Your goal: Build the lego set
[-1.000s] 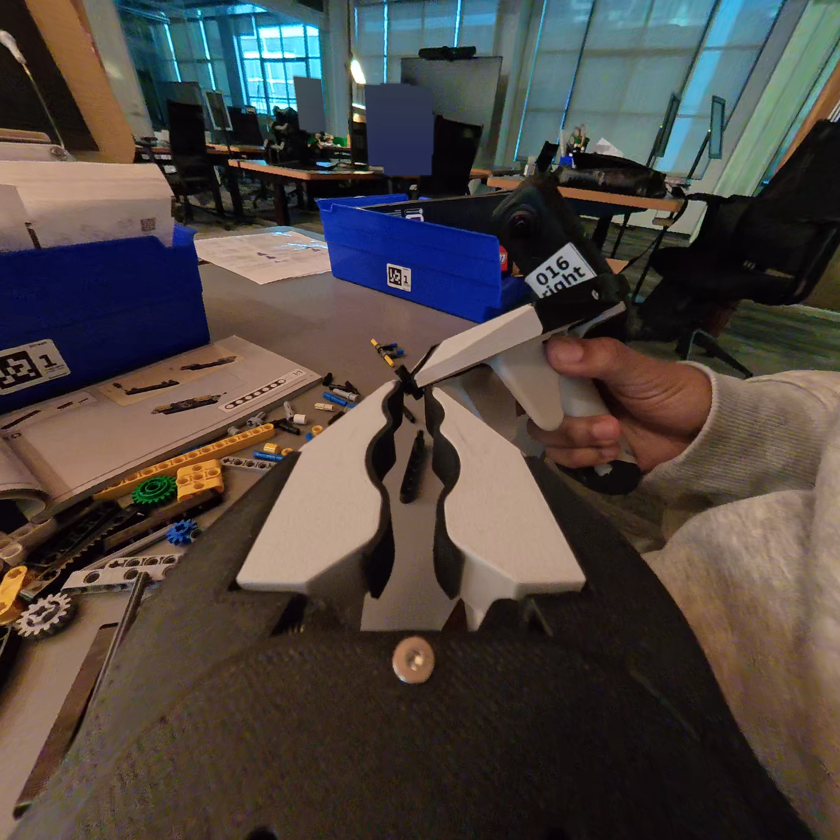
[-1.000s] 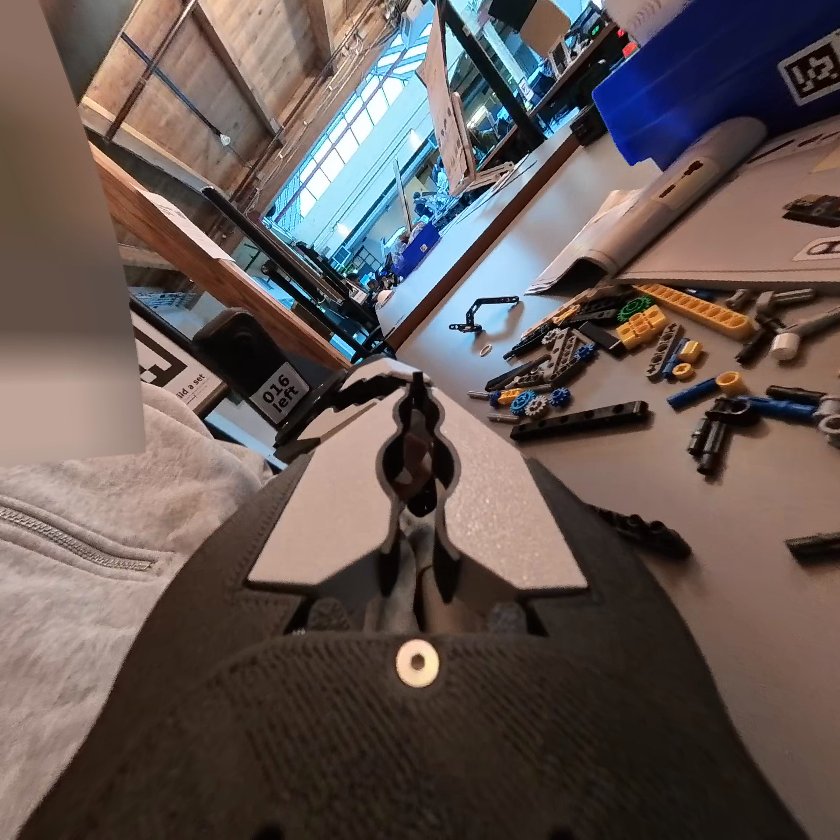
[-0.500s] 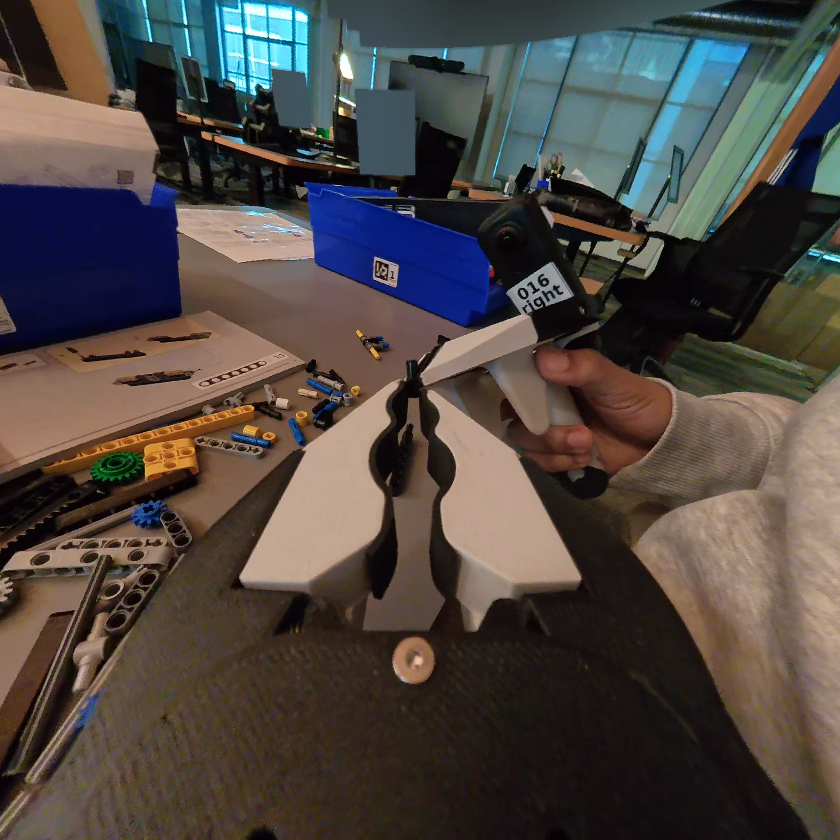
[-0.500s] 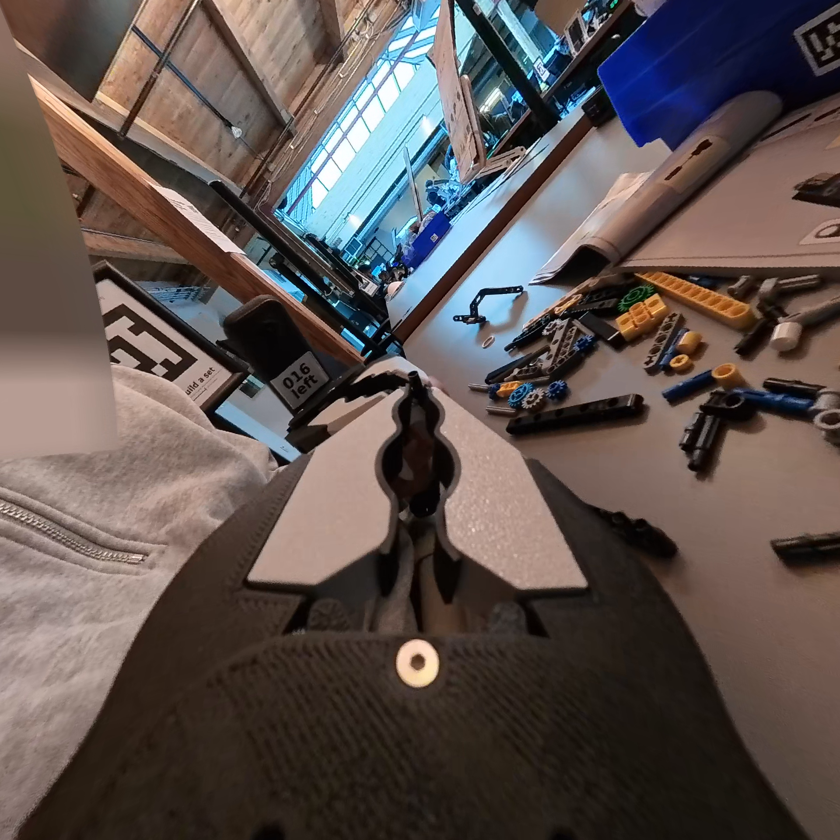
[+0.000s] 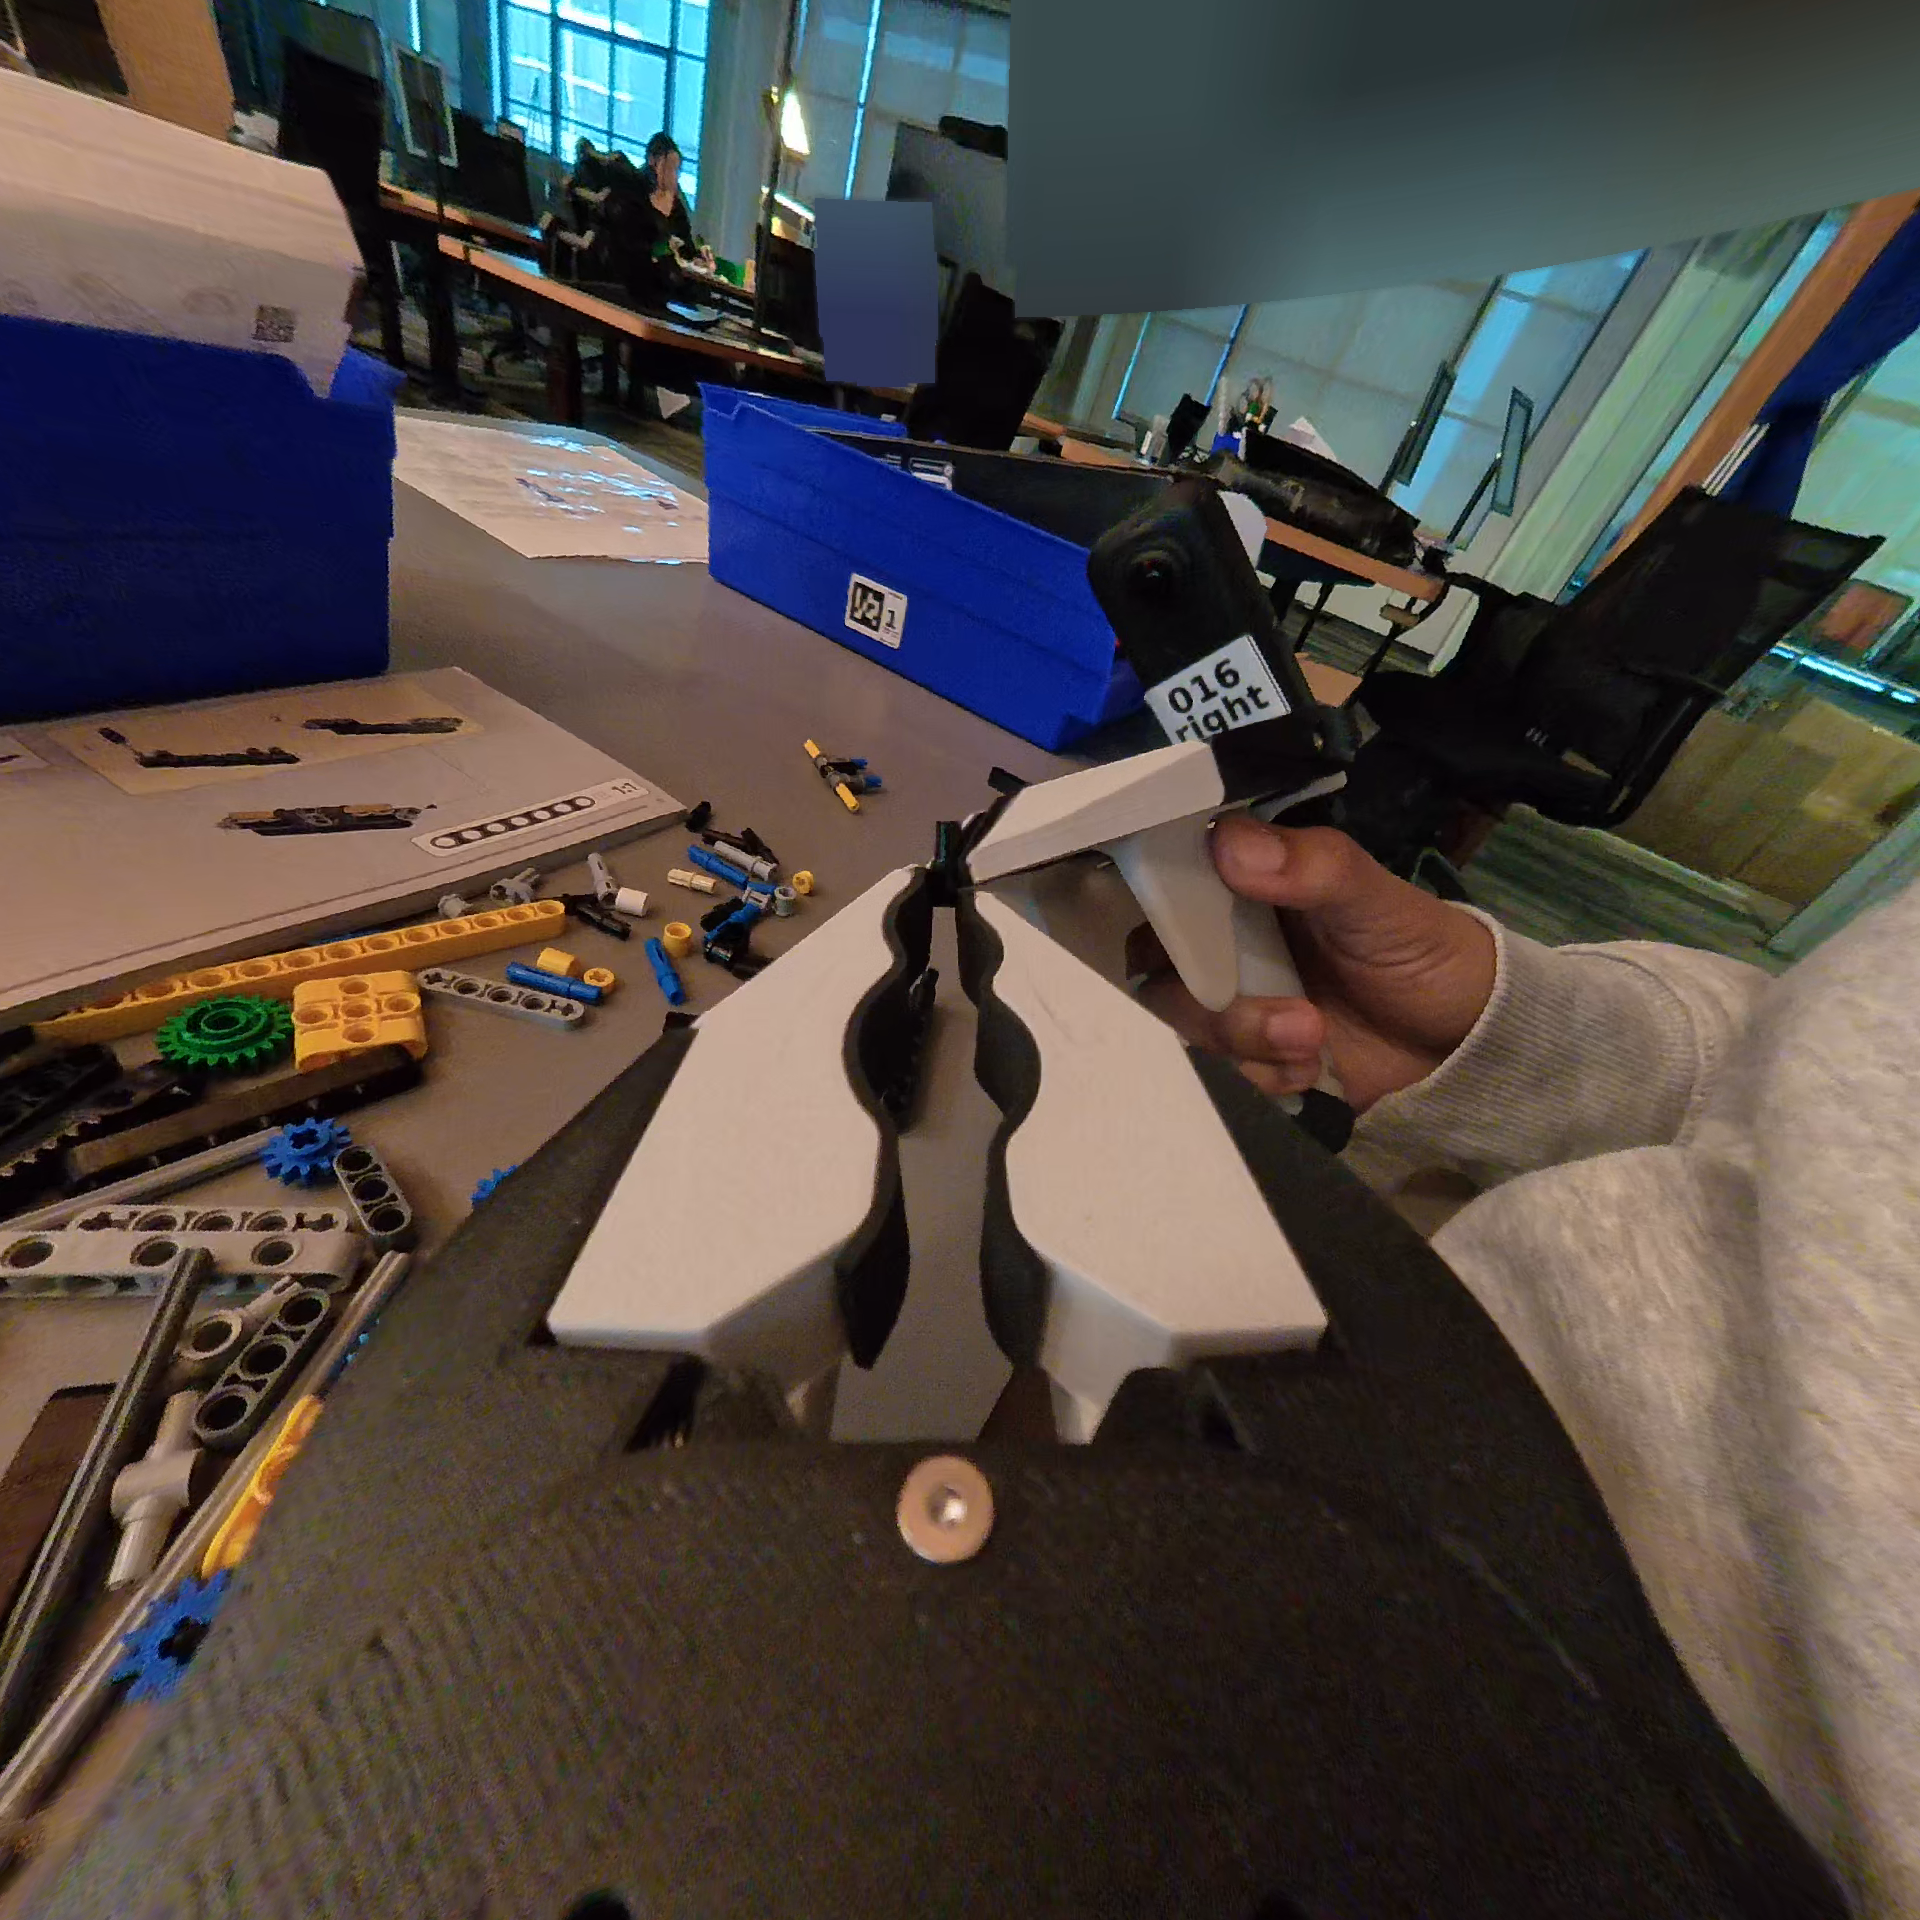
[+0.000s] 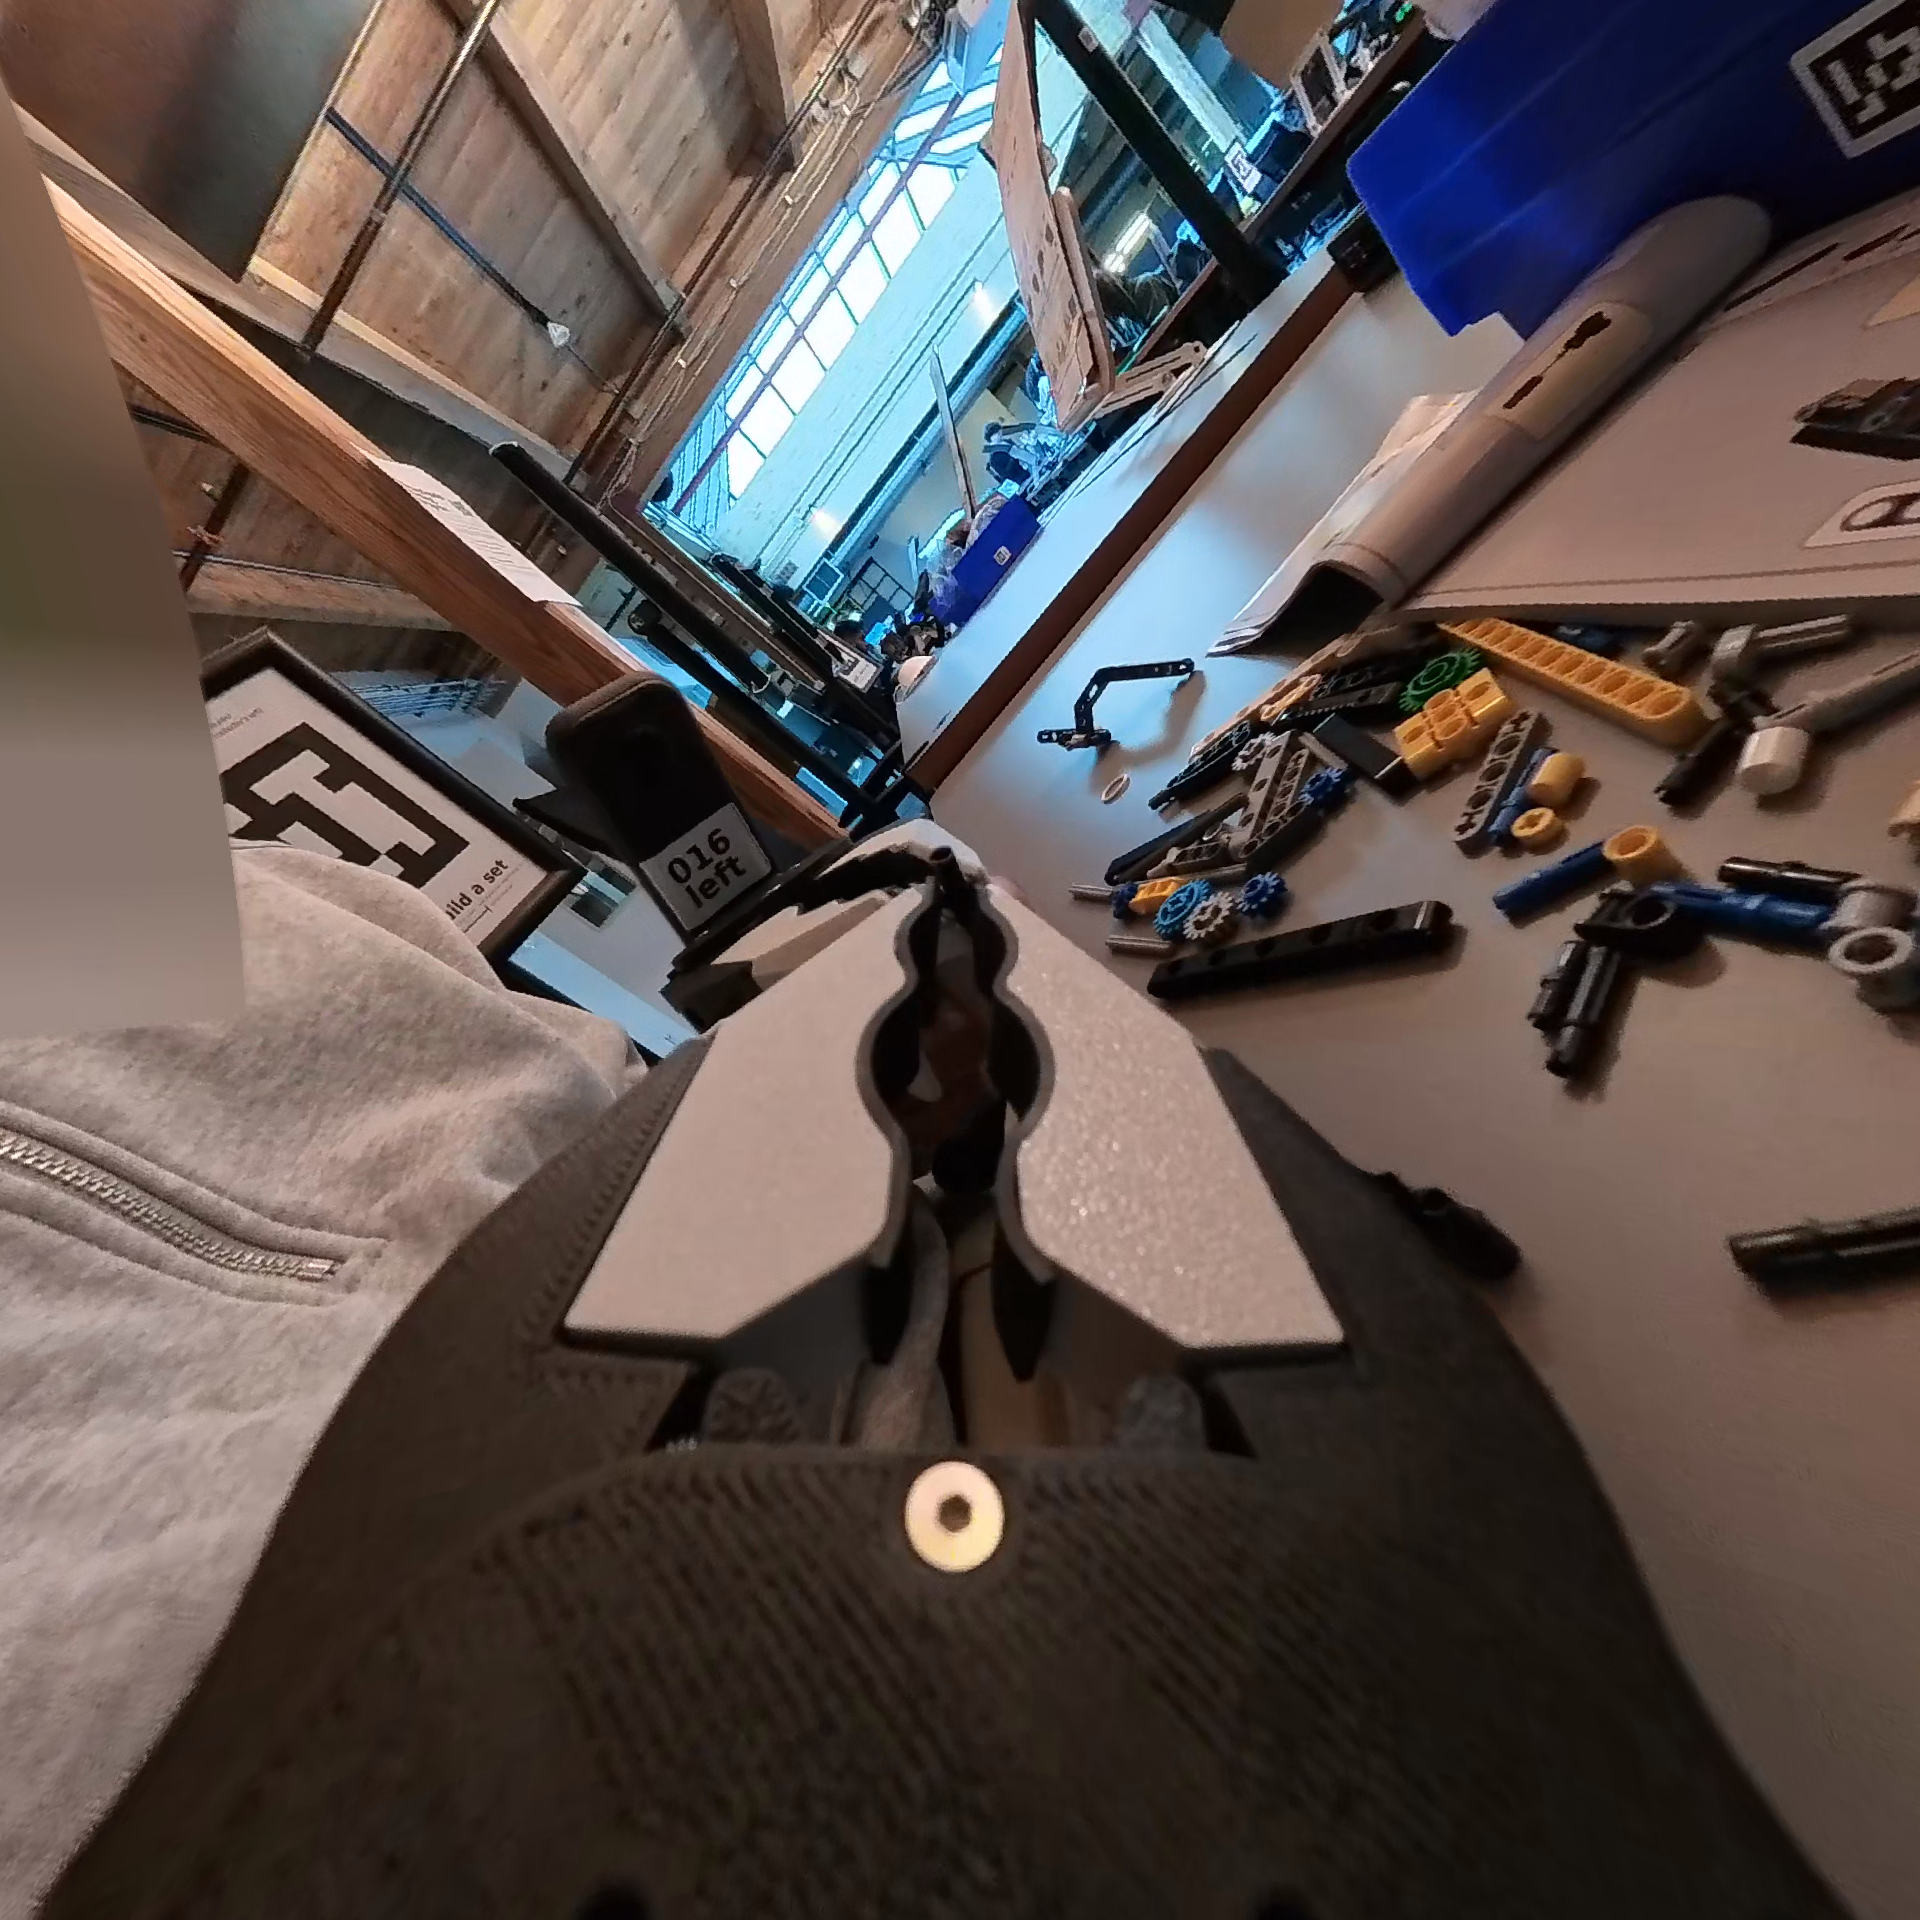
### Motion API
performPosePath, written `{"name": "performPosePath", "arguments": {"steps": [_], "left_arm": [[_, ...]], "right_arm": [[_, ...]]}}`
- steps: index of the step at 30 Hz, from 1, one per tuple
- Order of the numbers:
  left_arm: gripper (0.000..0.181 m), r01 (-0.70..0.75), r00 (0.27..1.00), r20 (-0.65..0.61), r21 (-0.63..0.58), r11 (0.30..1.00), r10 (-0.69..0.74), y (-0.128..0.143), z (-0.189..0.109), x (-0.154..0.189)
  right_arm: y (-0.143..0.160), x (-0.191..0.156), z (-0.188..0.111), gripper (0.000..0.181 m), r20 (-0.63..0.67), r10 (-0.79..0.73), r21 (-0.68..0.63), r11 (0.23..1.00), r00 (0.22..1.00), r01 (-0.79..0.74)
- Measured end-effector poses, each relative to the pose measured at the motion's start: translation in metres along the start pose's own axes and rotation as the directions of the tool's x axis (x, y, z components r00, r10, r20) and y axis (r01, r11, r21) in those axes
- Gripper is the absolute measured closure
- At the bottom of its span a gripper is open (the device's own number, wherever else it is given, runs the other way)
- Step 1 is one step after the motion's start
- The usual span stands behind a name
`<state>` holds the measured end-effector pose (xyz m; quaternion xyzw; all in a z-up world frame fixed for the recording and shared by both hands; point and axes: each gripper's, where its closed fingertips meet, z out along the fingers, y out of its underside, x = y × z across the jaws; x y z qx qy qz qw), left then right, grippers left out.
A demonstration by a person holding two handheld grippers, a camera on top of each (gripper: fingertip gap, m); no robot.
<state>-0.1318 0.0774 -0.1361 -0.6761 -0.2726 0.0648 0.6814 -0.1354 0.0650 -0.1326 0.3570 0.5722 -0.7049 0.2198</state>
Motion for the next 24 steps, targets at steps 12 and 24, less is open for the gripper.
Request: {"name": "performPosePath", "arguments": {"steps": [12, 24], "left_arm": [[0.179, 0.025, 1.0, -0.01, 0.012, 1.0, -0.024, -0.0006, -0.0016, 0.0013], [0.179, 0.029, 0.999, 0.013, 0.019, 0.999, -0.029, -0.0018, -0.0032, -0.0031]], "right_arm": [[-0.0001, 0.0006, -0.0006, 0.172, -0.005, -0.001, 0.004, 1.0, 1.0, 0.001], [-0.0034, 0.0016, -0.0047, 0.169, -0.016, 0.02, 0.025, 1.0, 1.0, -0.02]]}}
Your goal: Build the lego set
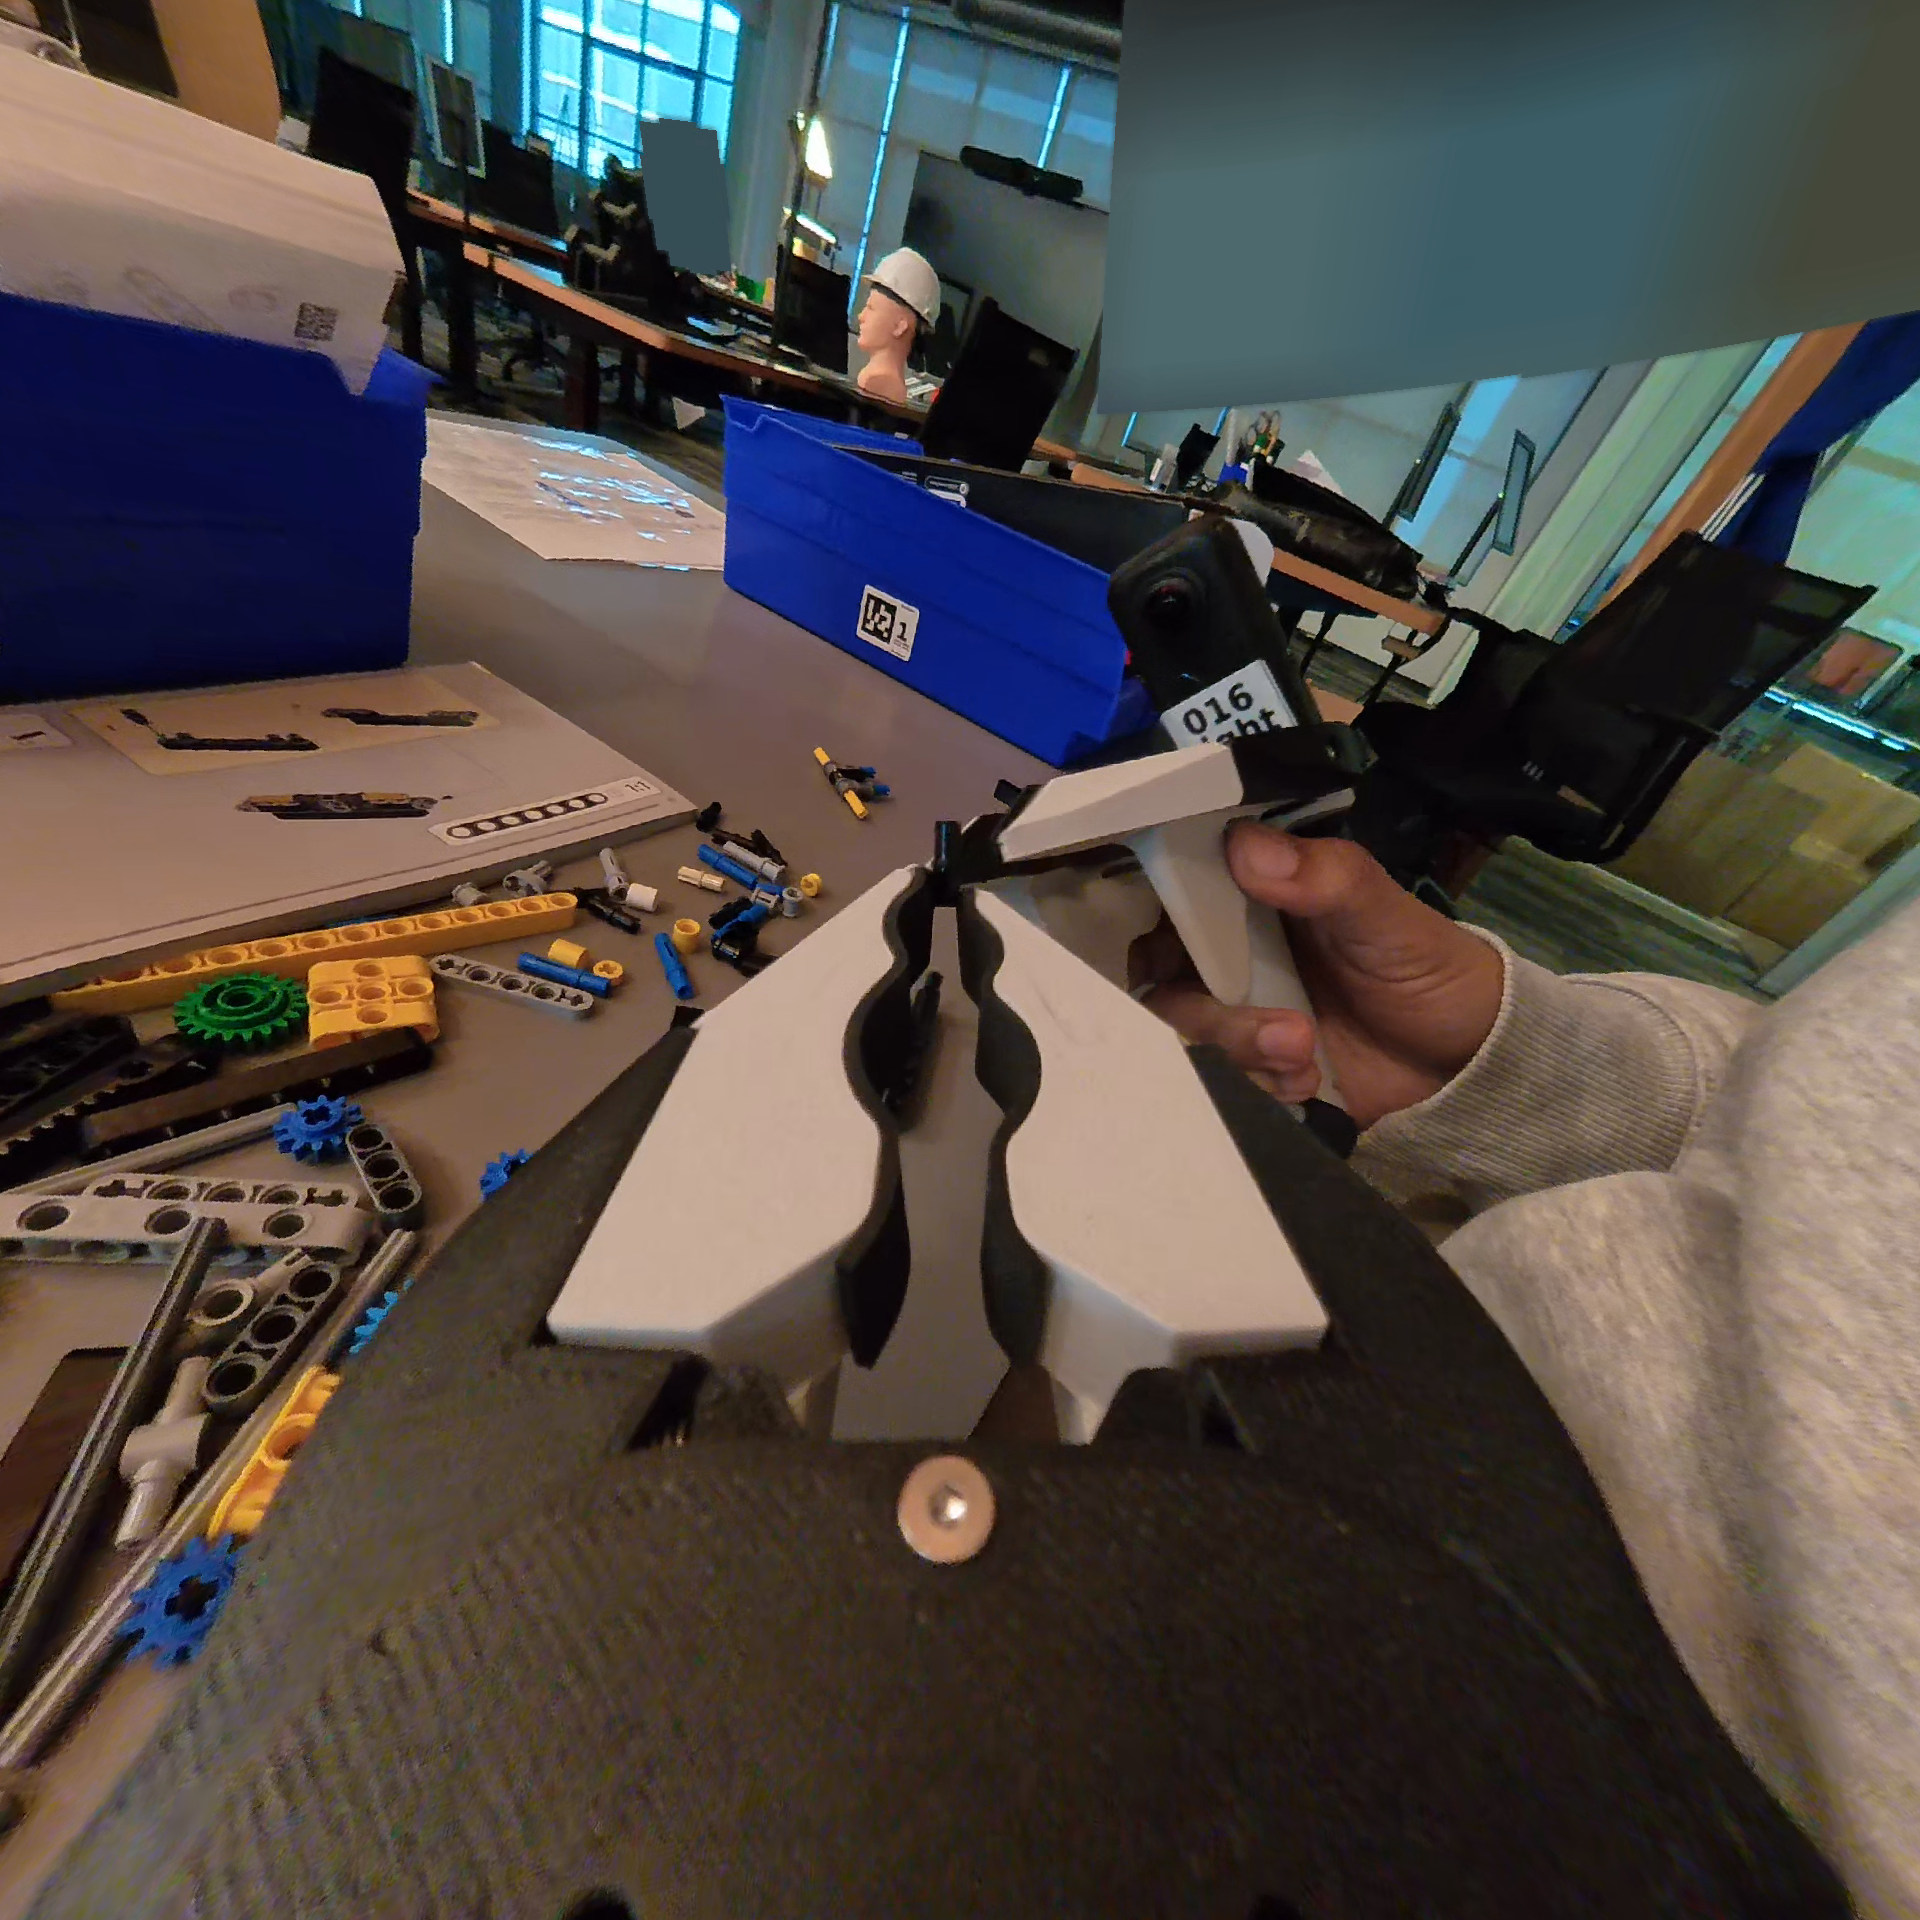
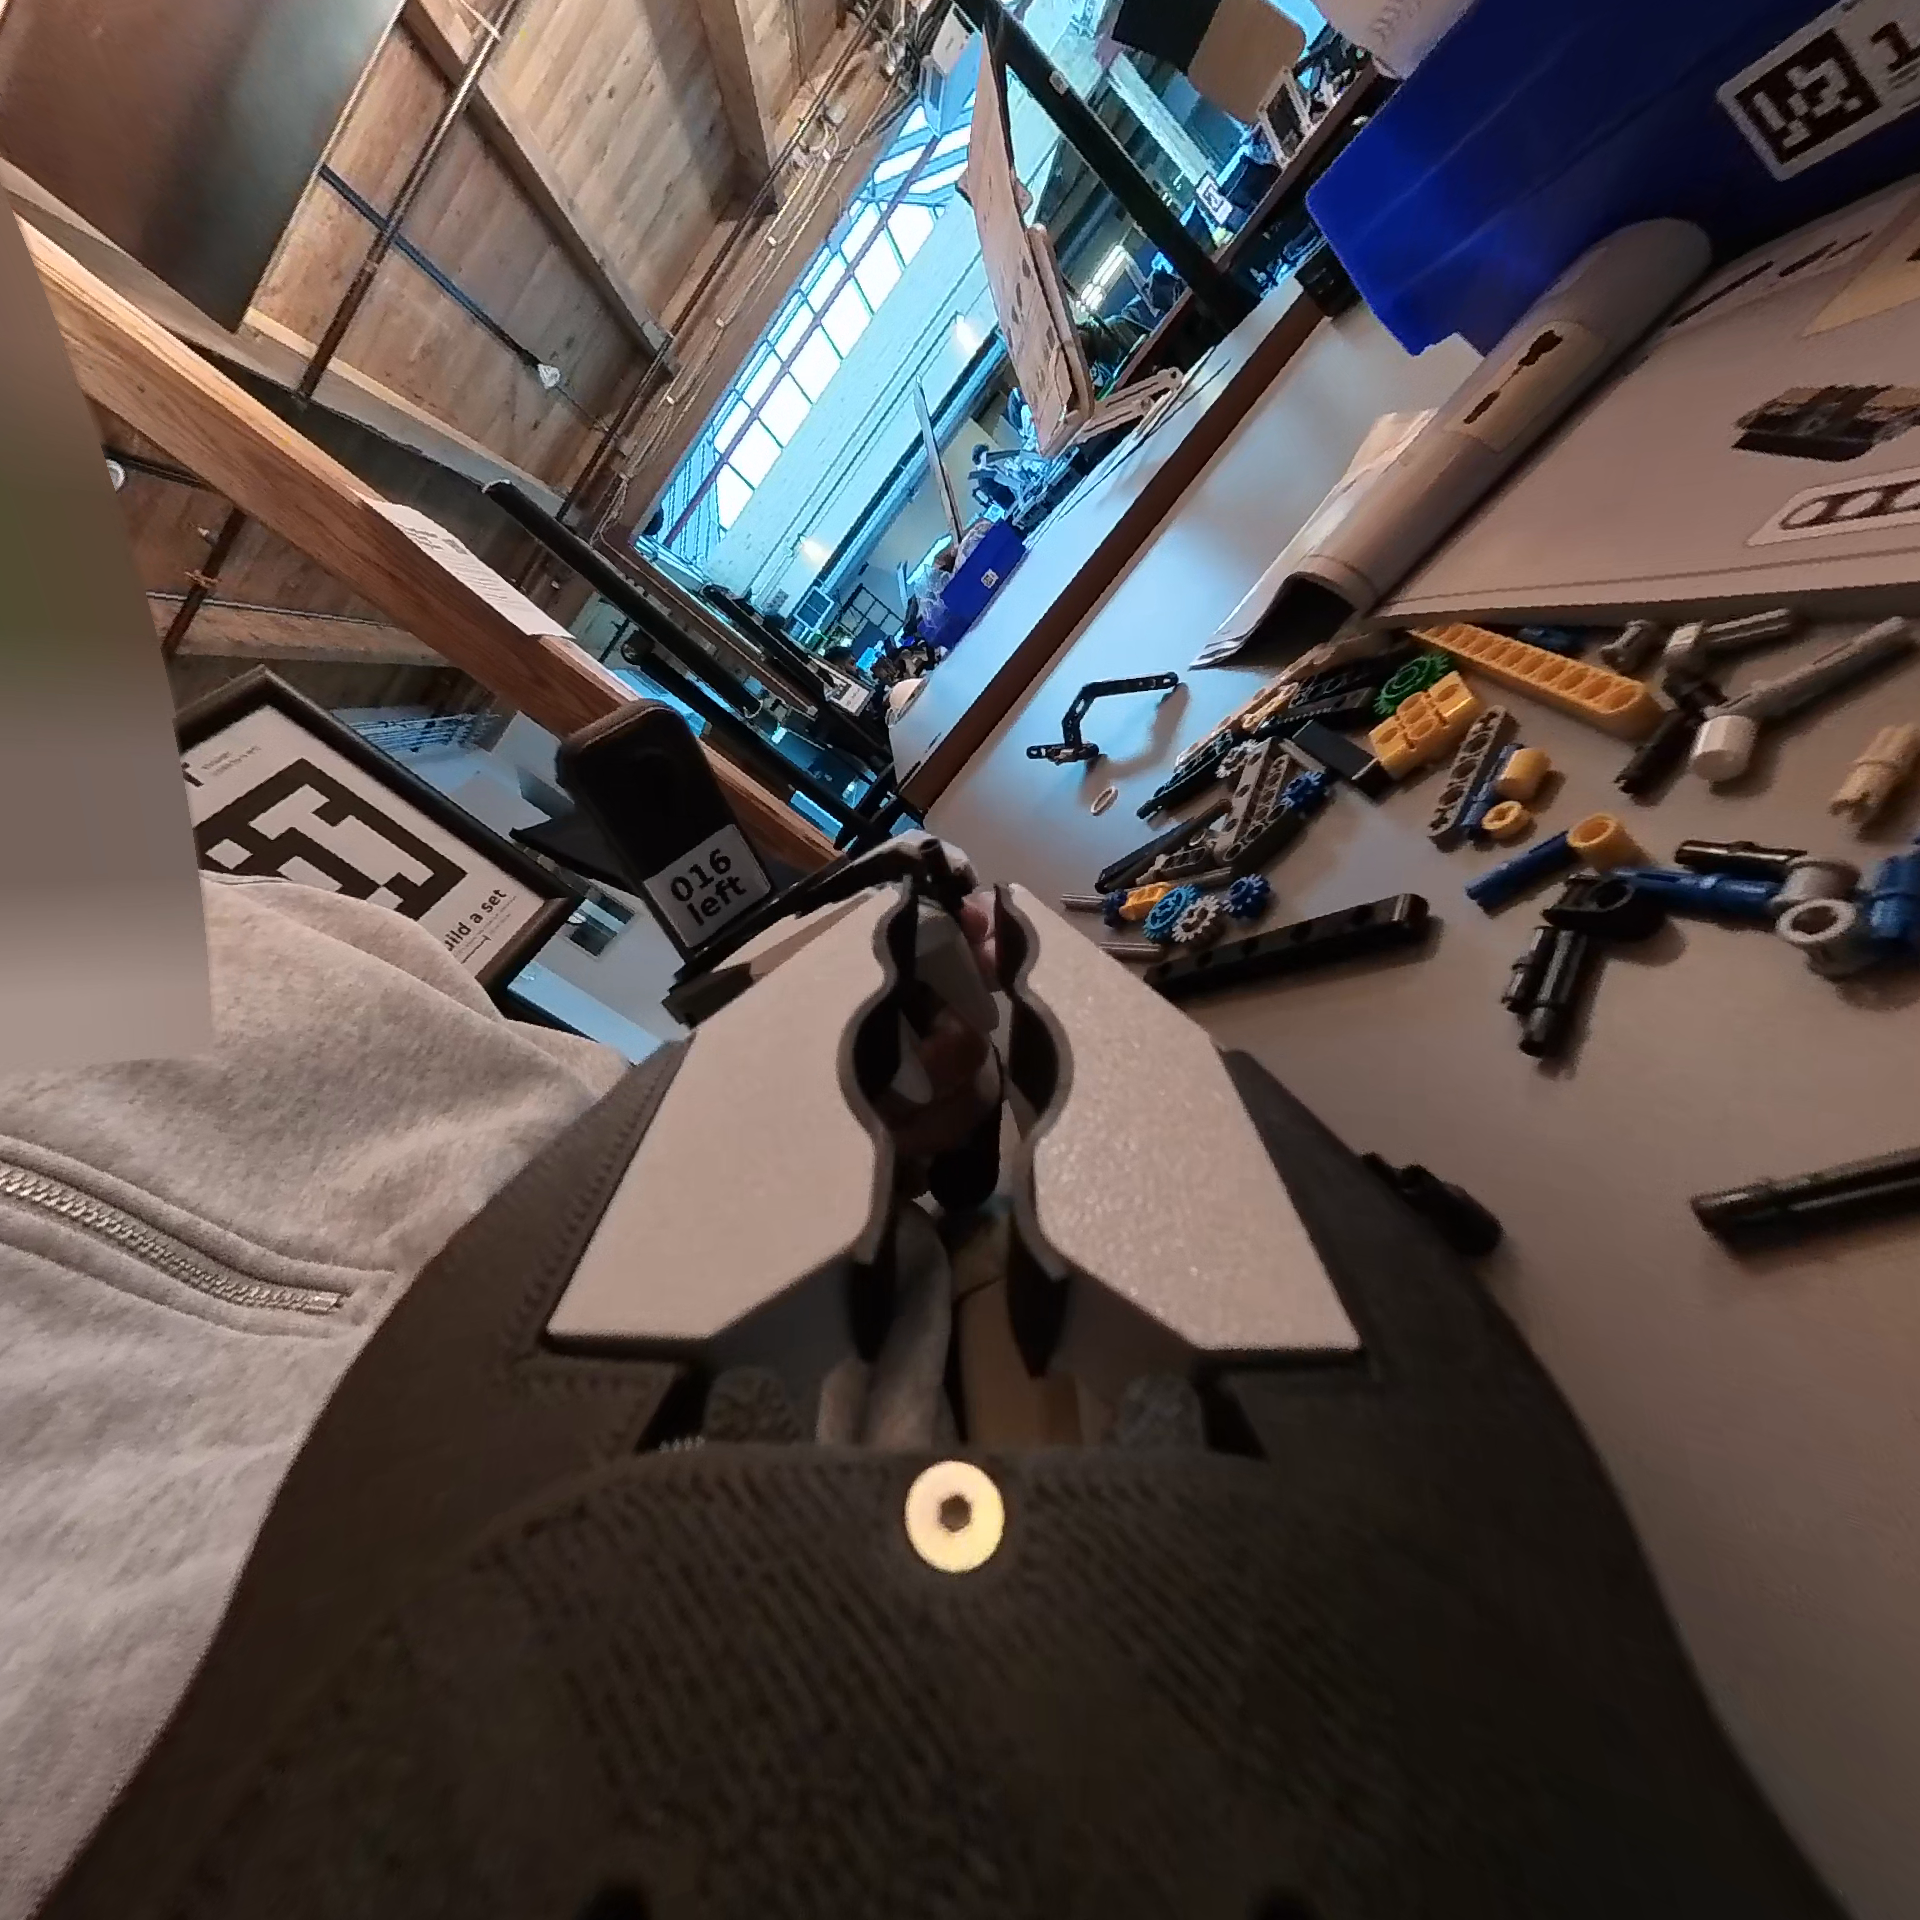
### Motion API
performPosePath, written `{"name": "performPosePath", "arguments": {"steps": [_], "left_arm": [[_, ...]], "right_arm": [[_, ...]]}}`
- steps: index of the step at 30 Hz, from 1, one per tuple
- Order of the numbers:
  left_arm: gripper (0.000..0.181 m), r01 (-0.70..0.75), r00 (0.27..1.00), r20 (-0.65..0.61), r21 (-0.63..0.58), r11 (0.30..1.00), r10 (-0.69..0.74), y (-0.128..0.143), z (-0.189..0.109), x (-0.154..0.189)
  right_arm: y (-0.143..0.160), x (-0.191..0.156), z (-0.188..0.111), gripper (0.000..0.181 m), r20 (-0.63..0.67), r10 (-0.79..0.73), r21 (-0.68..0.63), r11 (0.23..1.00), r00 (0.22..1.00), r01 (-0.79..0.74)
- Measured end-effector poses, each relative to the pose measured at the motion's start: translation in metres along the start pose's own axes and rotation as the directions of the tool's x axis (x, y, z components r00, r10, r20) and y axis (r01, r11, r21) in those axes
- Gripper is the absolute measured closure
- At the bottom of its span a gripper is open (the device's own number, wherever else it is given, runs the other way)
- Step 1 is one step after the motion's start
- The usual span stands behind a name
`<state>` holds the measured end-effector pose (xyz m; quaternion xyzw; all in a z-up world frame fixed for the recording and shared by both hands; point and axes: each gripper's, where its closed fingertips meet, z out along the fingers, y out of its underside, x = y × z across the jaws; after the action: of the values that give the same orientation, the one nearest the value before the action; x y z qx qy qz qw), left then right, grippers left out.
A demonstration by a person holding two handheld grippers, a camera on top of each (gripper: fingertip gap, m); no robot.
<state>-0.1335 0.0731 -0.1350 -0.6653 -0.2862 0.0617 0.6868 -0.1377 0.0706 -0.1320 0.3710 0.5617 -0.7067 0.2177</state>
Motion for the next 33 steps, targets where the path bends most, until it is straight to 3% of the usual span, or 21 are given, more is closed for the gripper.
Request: {"name": "performPosePath", "arguments": {"steps": [9, 13, 16, 33], "left_arm": [[0.179, -0.011, 1.0, -0.006, -0.019, 1.0, 0.011, 0.003, 0.001, 0.002], [0.179, -0.074, 0.997, -0.004, -0.073, 0.995, 0.074, 0.01, 0.003, 0.005], [0.179, -0.106, 0.994, -0.02, -0.119, 0.987, 0.104, 0.018, 0.006, 0.009], [0.179, -0.057, 0.998, -0.022, -0.12, 0.991, 0.055, 0.016, 0.005, 0.008]], "right_arm": [[-0.004, -0.002, -0.003, 0.166, 0.007, -0.004, 0.014, 1.0, 1.0, 0.004], [0.003, 0.0, -0.002, 0.166, -0.019, -0.029, -0.036, 0.999, 0.999, 0.028], [0.006, 0.0, -0.001, 0.179, -0.028, -0.053, -0.057, 0.997, 0.998, 0.051], [0.007, 0.002, -0.004, 0.177, -0.038, -0.066, -0.087, 0.994, 0.997, 0.063]]}}
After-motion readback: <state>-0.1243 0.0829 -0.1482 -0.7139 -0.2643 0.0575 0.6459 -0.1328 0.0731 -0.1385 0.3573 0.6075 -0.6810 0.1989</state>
